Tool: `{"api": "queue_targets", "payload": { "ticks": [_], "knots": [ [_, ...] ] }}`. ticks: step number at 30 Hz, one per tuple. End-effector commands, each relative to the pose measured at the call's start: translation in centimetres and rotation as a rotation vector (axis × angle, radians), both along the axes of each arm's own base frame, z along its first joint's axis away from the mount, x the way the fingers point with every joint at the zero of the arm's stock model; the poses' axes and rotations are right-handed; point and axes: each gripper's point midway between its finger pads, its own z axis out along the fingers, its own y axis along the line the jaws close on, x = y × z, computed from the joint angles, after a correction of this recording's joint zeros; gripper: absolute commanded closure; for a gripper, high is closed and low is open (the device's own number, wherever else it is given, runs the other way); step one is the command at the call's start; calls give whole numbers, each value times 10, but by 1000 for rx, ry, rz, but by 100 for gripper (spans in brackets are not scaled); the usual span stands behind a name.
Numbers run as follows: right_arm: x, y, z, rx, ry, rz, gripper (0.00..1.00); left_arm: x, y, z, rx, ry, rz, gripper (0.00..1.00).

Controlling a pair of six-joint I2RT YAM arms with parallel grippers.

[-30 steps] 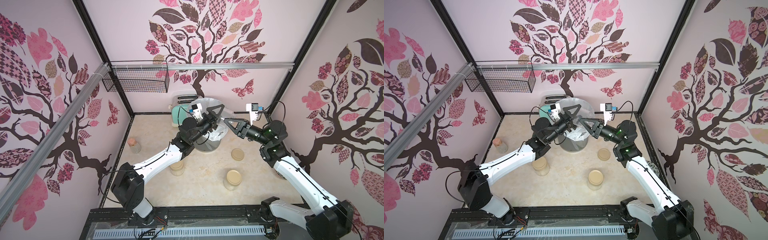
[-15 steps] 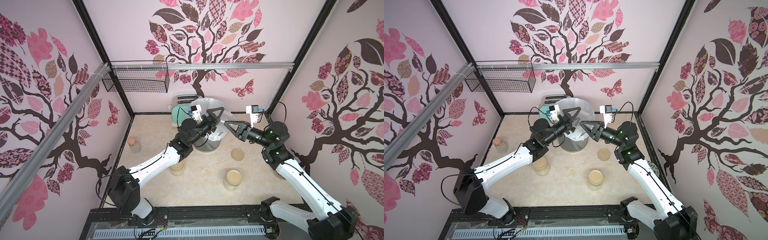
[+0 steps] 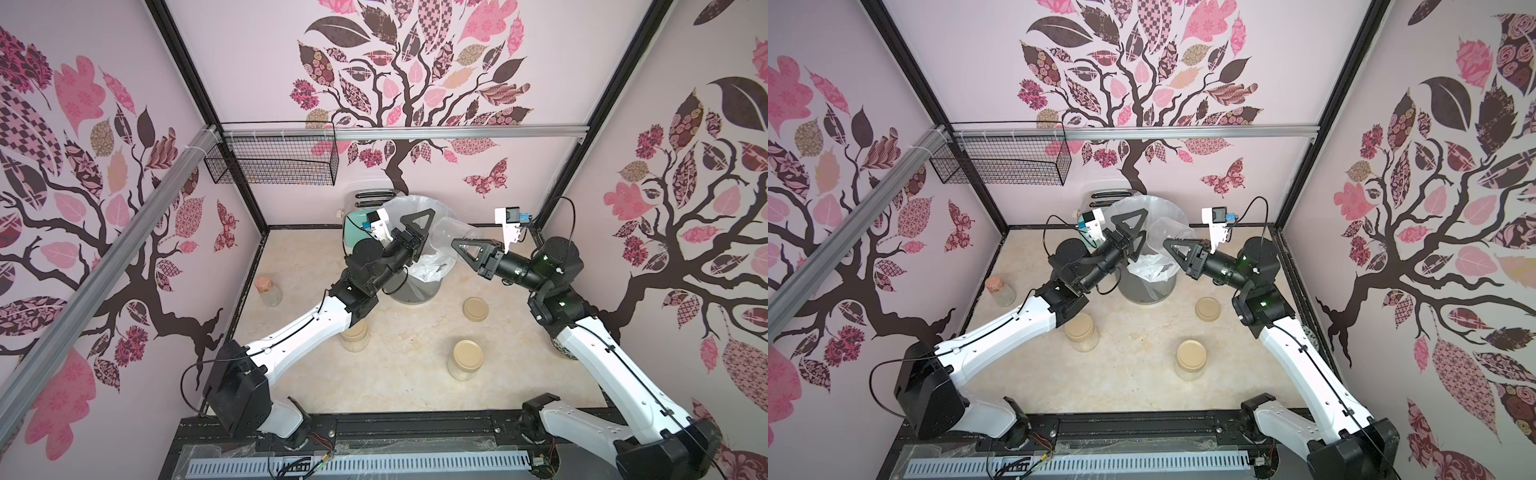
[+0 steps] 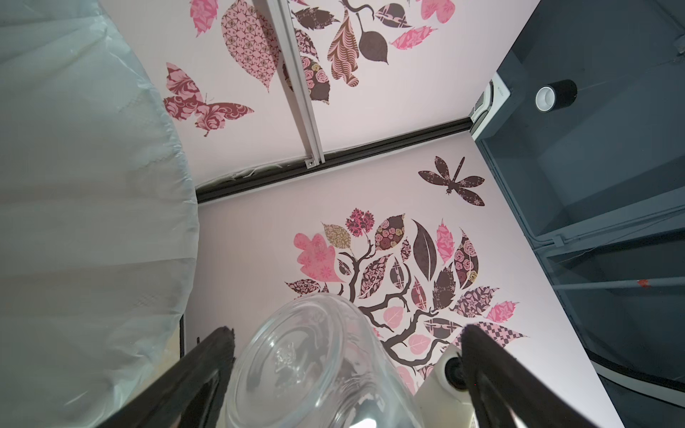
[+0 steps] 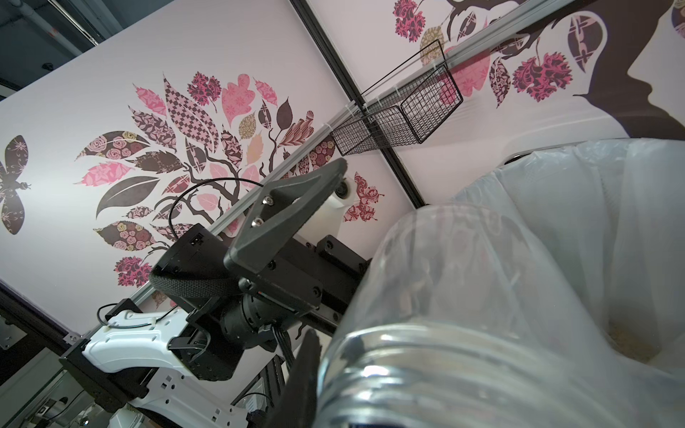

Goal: Empty moldy rice from jars
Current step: Place the jar at the center of the board.

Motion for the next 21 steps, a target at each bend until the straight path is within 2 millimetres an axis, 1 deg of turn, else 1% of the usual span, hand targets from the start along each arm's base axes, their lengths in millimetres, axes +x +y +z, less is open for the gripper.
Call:
{"api": "queue_targets", "payload": {
  "ticks": [1,4,7,9,11,13,15,16,21],
  "knots": [
    [-6,-12,41,-26,-140,-58,100,-3,18,10,30,-39,47,2],
    [3,-30,41,-64,-112,-114,100,-7,32,8,108,-49,78,2],
    [16,-58,34,-105,-53,-200,100,-12,49,7,191,-66,109,2],
    [26,-74,22,-169,-4,-273,100,-18,61,7,245,-83,128,2],
    [36,-87,8,-235,55,-330,100,-24,75,5,297,-93,149,2],
    [46,-98,-13,-308,128,-388,100,-29,89,0,355,-95,170,2],
    [59,-113,-39,-387,215,-452,100,-37,104,-4,413,-102,199,2],
    [64,-119,-50,-414,250,-475,100,-41,110,-6,439,-107,212,2],
    [85,-157,-118,-503,460,-578,100,-61,133,-22,533,-117,258,2]
  ]
}}
